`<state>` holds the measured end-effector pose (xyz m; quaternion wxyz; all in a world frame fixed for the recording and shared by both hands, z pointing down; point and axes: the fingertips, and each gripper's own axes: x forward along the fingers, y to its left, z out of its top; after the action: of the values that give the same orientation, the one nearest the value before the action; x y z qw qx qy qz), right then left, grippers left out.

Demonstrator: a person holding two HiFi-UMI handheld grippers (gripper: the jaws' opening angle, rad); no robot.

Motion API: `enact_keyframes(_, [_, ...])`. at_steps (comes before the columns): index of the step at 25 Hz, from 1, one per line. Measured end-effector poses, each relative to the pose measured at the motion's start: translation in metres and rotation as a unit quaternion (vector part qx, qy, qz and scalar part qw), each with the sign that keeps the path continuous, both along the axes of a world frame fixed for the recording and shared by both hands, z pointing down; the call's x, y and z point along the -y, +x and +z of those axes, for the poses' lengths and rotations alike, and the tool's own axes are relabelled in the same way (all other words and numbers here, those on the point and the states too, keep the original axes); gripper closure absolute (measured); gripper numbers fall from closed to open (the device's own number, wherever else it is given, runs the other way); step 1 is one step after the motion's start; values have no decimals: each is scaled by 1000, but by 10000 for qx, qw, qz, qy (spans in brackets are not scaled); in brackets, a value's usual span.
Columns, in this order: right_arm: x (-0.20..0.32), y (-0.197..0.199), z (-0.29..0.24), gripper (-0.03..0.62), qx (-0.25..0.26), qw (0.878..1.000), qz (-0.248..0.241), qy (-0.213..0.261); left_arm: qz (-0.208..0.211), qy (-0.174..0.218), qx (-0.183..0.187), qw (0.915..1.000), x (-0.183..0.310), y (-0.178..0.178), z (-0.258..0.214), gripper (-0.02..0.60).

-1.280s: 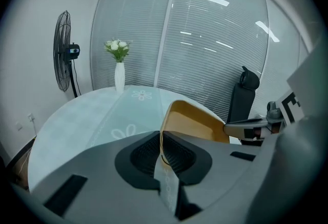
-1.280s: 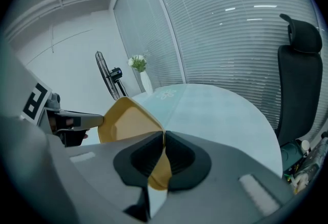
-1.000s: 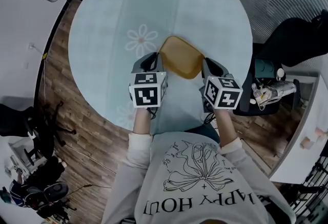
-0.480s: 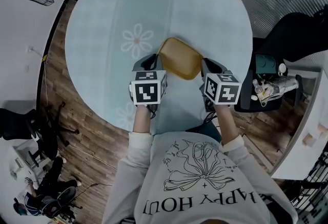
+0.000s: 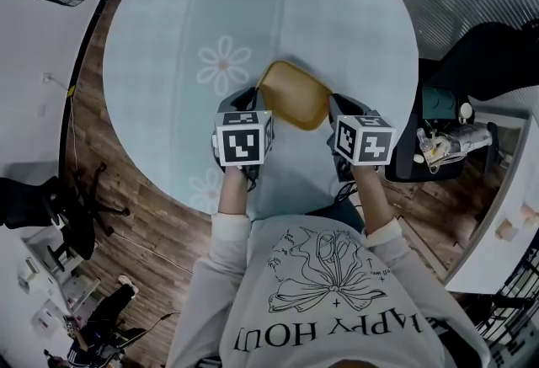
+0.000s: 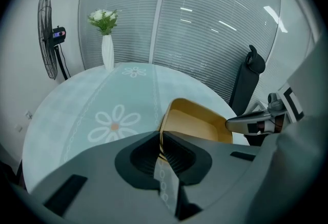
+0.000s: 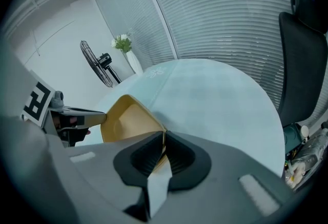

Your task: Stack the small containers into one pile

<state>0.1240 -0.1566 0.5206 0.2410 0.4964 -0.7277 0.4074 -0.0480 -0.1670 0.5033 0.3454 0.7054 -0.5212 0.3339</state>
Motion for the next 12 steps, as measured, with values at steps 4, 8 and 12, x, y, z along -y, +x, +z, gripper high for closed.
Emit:
enact_keyframes(4, [0, -2, 7, 567, -42, 9999, -39, -138, -7, -81, -22, 10000, 2, -3, 8, 557])
enact_keyframes(8, [2, -4, 13, 566, -61, 9997, -55, -226, 9, -155, -11, 9999, 3, -5, 14, 557])
enact_keyframes(12, [3, -4, 19, 564, -159, 9994, -102, -283, -7, -210, -61, 9998, 5, -5, 21, 555])
